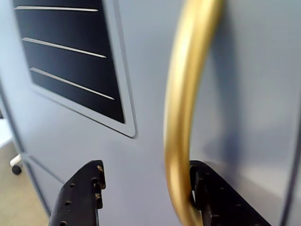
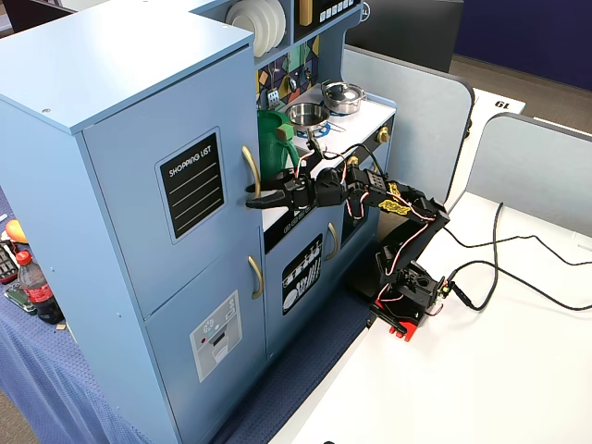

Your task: Open the left cabinet door

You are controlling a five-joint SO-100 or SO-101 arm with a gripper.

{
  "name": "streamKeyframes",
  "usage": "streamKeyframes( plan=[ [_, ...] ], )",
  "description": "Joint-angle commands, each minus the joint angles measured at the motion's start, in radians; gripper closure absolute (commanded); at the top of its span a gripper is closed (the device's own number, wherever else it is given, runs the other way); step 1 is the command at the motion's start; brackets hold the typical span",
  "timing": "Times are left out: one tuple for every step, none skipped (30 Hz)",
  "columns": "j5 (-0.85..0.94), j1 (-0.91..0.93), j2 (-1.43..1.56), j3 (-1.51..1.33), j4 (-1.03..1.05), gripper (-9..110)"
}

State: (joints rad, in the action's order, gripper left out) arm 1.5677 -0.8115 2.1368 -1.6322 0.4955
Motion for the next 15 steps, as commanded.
streamKeyframes(
  plan=[
    [0.048, -0.114, 0.055, 0.071, 0.006, 88],
    [0.055, -0.132, 0.071, 0.071, 0.015, 88],
    [0.061, -0.149, 0.089, 0.064, 0.023, 88],
    [0.066, -0.161, 0.114, 0.054, 0.035, 88],
    [0.067, -0.166, 0.141, 0.041, 0.055, 88],
    [0.063, -0.167, 0.17, 0.026, 0.069, 89],
    [0.06, -0.163, 0.202, 0.011, 0.086, 89],
    [0.057, -0.152, 0.238, -0.006, 0.109, 89],
    [0.052, -0.133, 0.272, -0.02, 0.141, 89],
    [0.04, -0.115, 0.307, -0.029, 0.178, 89],
    [0.028, -0.095, 0.344, -0.037, 0.216, 89],
    [0.017, -0.075, 0.38, -0.046, 0.255, 89],
    [0.006, -0.051, 0.422, -0.058, 0.296, 89],
    [-0.008, -0.023, 0.462, -0.074, 0.333, 89],
    [-0.025, 0.006, 0.499, -0.084, 0.371, 89]
  ],
)
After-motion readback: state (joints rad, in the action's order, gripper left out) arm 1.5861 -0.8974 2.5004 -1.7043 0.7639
